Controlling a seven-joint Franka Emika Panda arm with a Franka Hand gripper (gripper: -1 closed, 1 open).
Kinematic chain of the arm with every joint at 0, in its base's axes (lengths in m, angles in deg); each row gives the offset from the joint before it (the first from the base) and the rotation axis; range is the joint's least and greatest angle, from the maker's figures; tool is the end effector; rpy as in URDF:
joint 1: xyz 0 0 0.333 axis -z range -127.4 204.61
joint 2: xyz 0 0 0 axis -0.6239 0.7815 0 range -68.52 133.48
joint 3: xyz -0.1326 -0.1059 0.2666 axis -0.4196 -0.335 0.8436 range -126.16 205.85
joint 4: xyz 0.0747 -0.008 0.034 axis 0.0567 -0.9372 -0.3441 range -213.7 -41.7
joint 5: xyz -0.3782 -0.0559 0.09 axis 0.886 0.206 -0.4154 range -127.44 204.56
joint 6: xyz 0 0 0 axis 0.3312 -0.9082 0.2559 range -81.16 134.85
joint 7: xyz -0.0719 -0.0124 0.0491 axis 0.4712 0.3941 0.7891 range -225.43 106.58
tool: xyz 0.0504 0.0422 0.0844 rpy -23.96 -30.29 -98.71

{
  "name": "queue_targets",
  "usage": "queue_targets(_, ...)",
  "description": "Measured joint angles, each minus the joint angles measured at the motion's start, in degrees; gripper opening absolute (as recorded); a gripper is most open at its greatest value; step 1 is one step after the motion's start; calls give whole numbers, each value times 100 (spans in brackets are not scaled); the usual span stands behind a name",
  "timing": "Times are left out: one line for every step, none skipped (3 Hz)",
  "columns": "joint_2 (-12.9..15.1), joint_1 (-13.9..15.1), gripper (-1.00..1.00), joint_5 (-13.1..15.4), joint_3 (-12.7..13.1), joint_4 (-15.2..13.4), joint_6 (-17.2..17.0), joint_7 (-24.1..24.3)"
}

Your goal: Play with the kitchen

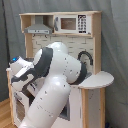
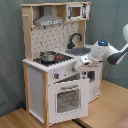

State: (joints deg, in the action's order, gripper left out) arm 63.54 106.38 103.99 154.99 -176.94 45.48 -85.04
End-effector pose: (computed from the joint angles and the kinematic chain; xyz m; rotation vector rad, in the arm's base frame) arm 0.3464 0.3177 0.3940 1.5006 2.2565 0.3576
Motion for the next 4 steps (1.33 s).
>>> queue_targets(-97, -373, -100, 17, -361, 1, 238, 14)
queue_targets(-120, -762, -100, 16, -825, 1, 257, 148)
queue_targets(-119, -1147, -100, 11, -1211, 2, 257, 345)
queue_targets(-36, -1447, -100, -175, -1434, 308, 166, 576)
